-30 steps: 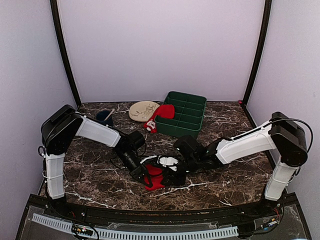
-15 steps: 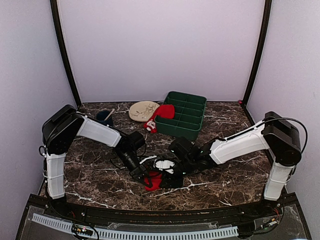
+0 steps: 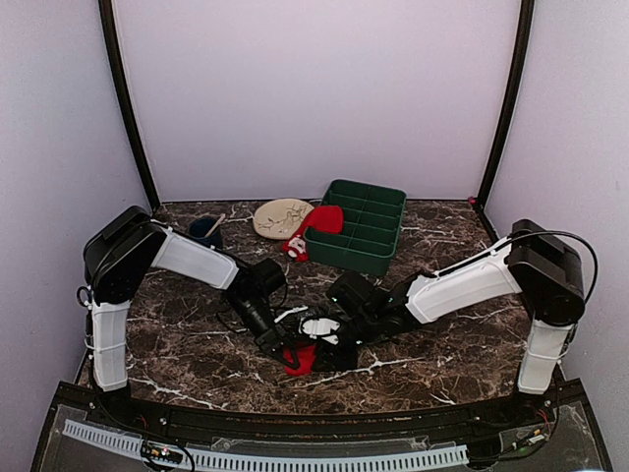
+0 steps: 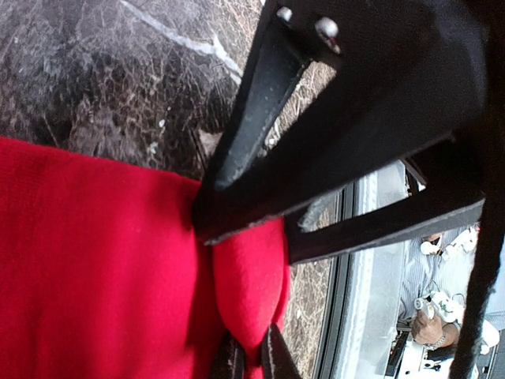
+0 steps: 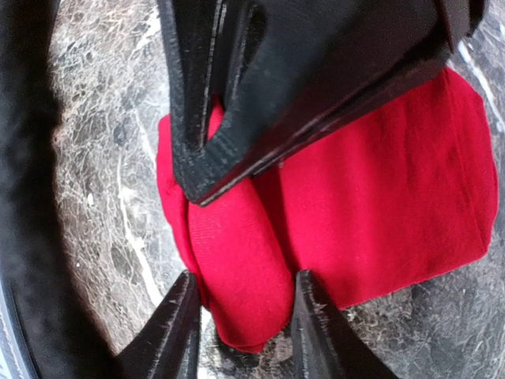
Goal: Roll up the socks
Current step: Roll the sock at the center of the board.
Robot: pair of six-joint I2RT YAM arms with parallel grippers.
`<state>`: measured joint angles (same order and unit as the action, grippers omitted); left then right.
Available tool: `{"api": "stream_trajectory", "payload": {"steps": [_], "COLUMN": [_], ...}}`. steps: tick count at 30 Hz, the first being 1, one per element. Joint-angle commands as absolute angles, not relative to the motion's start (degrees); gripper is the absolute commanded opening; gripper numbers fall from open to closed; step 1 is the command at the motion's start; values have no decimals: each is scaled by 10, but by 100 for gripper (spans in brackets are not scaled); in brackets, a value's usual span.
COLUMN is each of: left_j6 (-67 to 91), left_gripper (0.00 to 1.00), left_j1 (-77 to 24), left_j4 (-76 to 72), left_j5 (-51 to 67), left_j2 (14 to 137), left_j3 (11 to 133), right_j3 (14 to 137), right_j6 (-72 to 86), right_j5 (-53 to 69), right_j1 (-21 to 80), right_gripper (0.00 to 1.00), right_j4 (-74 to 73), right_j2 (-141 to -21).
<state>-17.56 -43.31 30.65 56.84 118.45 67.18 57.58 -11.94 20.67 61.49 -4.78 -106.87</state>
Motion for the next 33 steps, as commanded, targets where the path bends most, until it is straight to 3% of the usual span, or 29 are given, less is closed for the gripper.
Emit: {"api": "stream_trajectory", "payload": {"steps": [1, 8, 12, 22, 33], "left_j6": [-189, -186, -173, -130, -107], "left_gripper": [2, 4, 9, 27, 29], "left_j1": [-434, -433, -430, -400, -374], "left_j4": [331, 333, 328, 293, 259], "left_j5": [547, 539, 531, 475, 453], "left_j2": [1198, 1197, 1197, 1151, 1100], "left_j3": [673, 674, 673, 647, 614], "right_j3": [591, 594, 589, 574, 596], "right_j6": [-131, -134, -130, -114, -90], "right_j5": [218, 224, 221, 222, 254], "right_j1": [622, 622, 621, 617, 601], "right_gripper": [33, 14, 5, 3, 3], "right_j4": [-49, -59, -57, -45, -66], "right_j2": [-1079, -1090, -1087, -1083, -1095]}}
